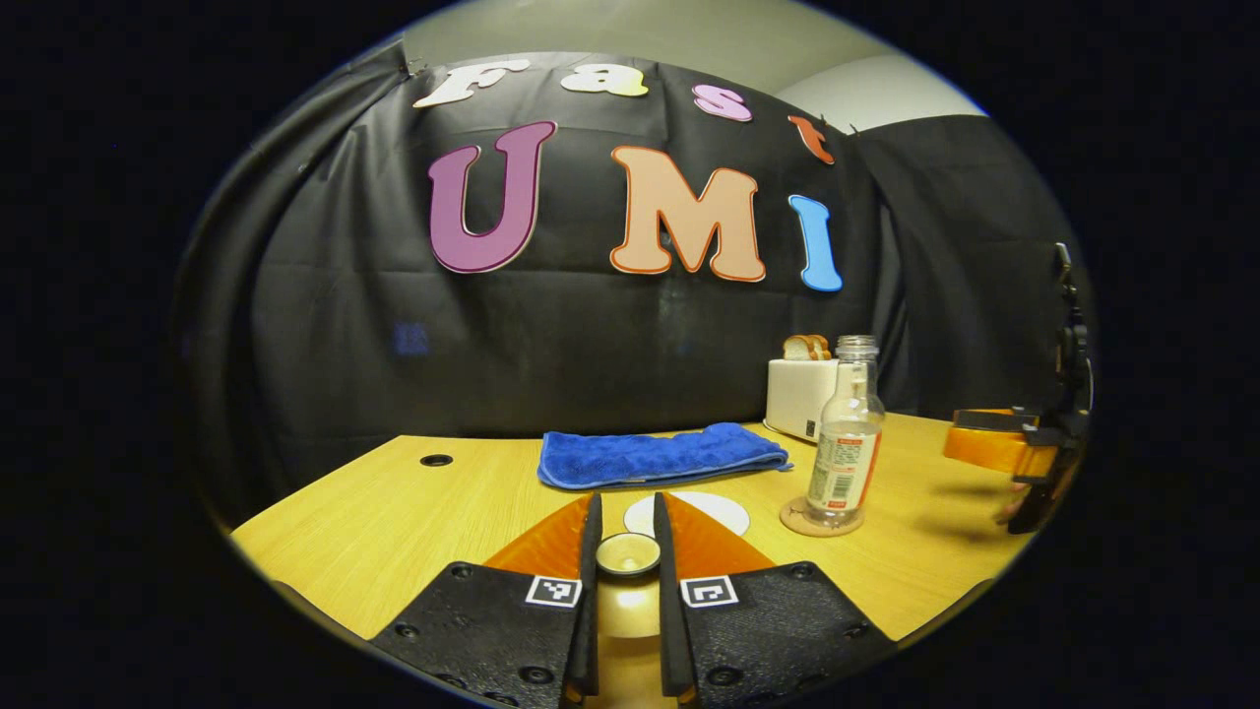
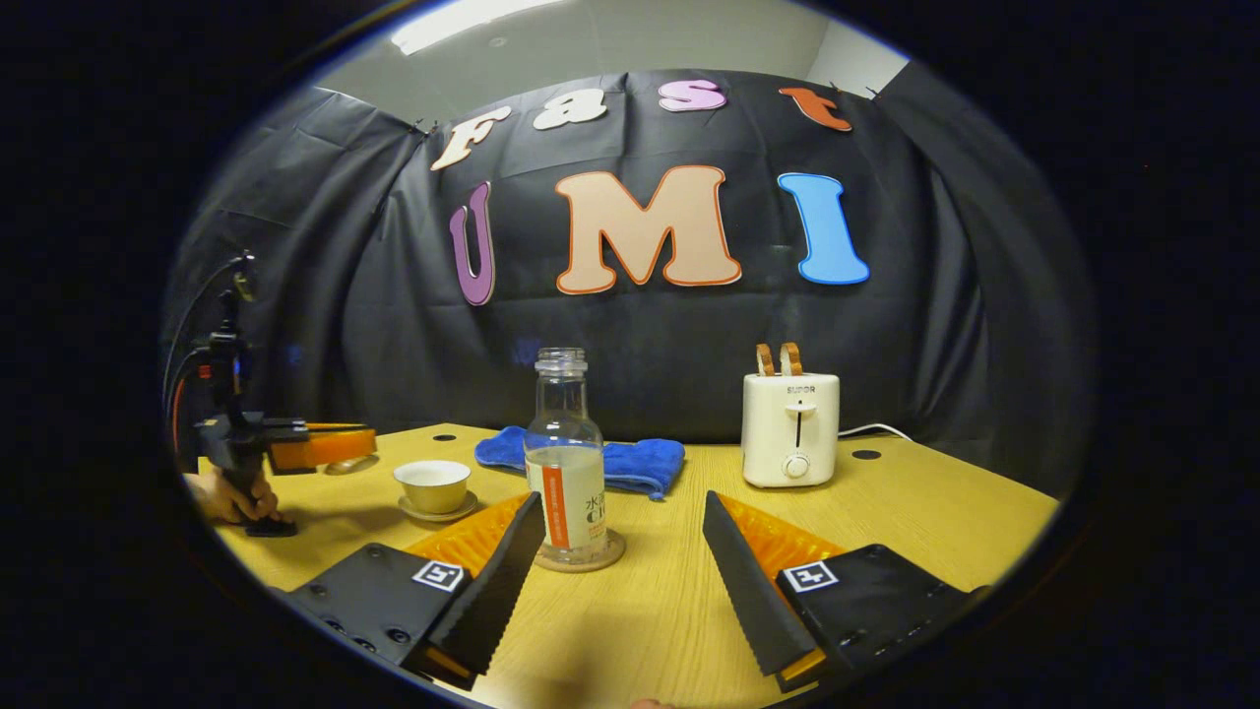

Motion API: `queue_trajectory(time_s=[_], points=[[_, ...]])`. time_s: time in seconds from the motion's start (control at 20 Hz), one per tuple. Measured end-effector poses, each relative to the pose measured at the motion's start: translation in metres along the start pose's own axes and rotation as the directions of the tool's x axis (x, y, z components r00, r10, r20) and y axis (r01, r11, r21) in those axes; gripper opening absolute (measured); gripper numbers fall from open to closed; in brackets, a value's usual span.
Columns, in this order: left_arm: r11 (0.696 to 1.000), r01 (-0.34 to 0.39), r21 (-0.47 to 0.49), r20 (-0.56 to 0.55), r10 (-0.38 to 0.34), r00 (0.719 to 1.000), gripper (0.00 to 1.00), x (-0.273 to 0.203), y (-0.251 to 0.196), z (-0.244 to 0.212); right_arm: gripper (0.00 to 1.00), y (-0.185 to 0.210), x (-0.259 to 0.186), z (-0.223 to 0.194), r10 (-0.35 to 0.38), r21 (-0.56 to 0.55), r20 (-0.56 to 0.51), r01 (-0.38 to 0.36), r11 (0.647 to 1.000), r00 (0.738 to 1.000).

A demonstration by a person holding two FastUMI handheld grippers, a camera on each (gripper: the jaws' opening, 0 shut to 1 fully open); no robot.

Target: Open the teacup lid with one hand, grasp the water bottle and pour water into the teacup with the other hand; after pouring, place the water bottle on the coaster and then close the teacup lid.

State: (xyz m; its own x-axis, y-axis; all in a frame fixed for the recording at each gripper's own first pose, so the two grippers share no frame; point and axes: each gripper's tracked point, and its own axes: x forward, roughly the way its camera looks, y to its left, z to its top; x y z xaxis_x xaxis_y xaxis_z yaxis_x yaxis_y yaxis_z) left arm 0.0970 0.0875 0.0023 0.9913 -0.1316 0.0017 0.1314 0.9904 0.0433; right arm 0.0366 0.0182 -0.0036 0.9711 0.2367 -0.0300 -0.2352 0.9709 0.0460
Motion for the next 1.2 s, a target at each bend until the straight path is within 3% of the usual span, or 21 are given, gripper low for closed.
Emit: queue_trajectory(time_s=[0.1, 0.15, 0.5, 0.85, 1.2], points=[[1.0, 0.006, 0.001, -0.003, -0.006, 1.0, 0.22, 0.017, -0.008, -0.001, 1.0, -0.009, -0.008, 0.0, -0.021, -0.001, 0.002, 0.021, 1.0, 1.0], [1.0, 0.011, 0.001, -0.004, -0.011, 1.0, 0.22, 0.024, -0.012, -0.001, 0.96, -0.012, -0.01, 0.001, -0.029, -0.002, 0.002, 0.029, 1.0, 1.0], [1.0, 0.021, 0.01, -0.013, -0.021, 1.0, 0.22, 0.055, -0.027, -0.003, 0.96, -0.012, -0.014, 0.002, -0.027, -0.004, 0.001, 0.027, 1.0, 1.0], [0.994, 0.049, 0.097, -0.175, -0.032, 0.984, 0.23, 0.067, -0.038, -0.027, 0.96, -0.011, -0.013, 0.002, -0.029, -0.005, 0.002, 0.029, 1.0, 1.0], [0.994, 0.043, 0.104, -0.175, -0.025, 0.984, 0.23, 0.067, -0.037, -0.026, 0.96, -0.011, -0.014, 0.002, -0.03, -0.005, 0.002, 0.03, 1.0, 1.0]])
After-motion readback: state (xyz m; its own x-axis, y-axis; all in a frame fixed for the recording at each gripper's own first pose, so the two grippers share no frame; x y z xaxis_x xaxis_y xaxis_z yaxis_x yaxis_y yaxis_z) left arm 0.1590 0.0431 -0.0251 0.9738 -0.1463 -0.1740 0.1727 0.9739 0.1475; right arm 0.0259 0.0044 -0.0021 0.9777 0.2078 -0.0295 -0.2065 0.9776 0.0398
